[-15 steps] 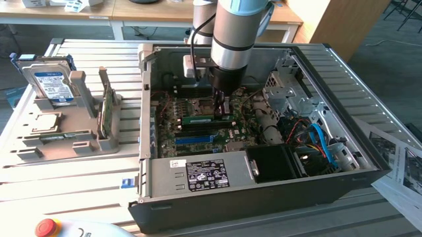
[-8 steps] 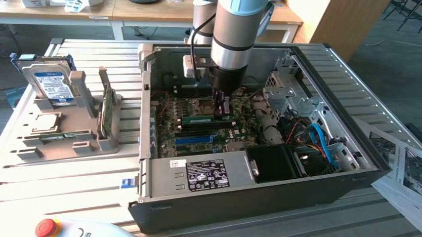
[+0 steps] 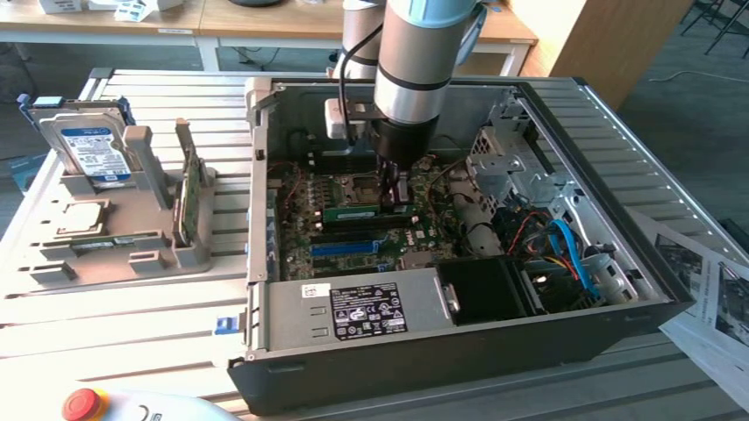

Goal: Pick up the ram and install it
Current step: 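Insert the ram into the slot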

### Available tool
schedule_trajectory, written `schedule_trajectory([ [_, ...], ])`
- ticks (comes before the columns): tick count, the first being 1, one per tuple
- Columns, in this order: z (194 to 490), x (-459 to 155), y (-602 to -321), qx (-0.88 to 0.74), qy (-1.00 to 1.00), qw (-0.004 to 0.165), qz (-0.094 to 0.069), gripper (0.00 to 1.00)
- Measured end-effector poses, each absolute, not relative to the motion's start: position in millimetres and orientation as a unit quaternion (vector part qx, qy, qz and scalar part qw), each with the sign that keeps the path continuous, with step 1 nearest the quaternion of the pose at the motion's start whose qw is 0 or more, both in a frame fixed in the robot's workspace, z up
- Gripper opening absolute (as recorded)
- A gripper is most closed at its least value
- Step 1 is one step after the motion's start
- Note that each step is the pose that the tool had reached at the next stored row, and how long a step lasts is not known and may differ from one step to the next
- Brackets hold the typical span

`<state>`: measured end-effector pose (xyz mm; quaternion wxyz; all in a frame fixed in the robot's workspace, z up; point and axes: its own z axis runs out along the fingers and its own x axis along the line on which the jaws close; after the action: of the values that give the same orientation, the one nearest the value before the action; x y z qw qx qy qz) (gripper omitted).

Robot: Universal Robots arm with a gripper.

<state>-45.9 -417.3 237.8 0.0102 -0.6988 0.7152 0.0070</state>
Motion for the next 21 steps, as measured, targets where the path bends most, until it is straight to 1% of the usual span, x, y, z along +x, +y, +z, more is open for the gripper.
schedule_trajectory([
  [9, 237.8, -45.3, -417.3, -0.699, 0.715, 0.009, 0.008, 0.12],
  [21, 237.8, -42.4, -417.9, -0.699, 0.715, 0.003, 0.015, 0.12],
])
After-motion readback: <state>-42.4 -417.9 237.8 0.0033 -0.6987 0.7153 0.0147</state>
